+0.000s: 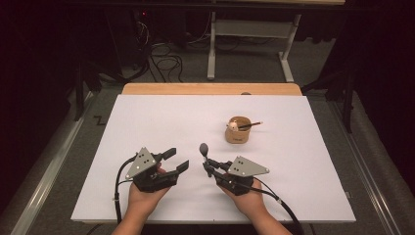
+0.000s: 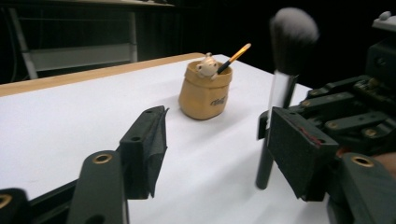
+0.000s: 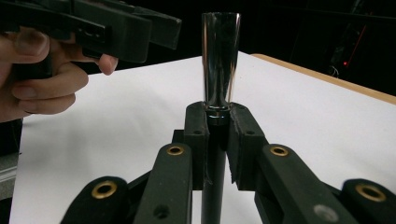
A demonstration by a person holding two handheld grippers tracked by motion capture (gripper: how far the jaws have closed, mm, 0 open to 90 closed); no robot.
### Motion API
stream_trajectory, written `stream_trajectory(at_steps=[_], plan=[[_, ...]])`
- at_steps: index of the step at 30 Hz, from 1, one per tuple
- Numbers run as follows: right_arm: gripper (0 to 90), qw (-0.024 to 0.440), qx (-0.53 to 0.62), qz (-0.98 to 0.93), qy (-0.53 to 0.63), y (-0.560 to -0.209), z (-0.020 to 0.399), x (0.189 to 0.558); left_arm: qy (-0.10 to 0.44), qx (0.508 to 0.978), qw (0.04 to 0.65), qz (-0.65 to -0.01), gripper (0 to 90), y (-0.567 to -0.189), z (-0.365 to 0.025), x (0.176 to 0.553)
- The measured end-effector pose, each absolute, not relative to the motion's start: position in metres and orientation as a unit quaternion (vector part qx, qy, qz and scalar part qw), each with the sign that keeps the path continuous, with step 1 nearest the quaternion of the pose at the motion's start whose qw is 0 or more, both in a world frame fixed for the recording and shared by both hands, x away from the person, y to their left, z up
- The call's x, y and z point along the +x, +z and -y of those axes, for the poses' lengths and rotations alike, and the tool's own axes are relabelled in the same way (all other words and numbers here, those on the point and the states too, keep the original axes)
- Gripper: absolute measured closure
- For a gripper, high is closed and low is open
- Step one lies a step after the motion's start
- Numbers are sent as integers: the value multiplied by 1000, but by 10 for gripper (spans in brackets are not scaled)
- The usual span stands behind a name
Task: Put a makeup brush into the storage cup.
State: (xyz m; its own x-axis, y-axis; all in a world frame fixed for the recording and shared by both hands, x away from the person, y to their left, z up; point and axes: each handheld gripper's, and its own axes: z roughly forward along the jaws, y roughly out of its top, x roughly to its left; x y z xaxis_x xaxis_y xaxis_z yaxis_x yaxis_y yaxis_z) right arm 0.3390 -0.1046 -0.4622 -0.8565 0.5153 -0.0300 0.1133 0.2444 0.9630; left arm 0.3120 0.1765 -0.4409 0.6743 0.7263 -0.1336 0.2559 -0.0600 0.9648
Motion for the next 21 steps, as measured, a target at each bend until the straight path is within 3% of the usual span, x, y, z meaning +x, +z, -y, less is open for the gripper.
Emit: stream_trajectory(at_steps=[13, 21], plan=[[805, 179, 216, -762, 583, -459, 119, 338, 241, 686, 560, -396, 213, -453, -210, 312], [805, 186, 223, -757, 585, -457, 128, 339, 256, 680, 554, -407, 170, -461, -218, 311]])
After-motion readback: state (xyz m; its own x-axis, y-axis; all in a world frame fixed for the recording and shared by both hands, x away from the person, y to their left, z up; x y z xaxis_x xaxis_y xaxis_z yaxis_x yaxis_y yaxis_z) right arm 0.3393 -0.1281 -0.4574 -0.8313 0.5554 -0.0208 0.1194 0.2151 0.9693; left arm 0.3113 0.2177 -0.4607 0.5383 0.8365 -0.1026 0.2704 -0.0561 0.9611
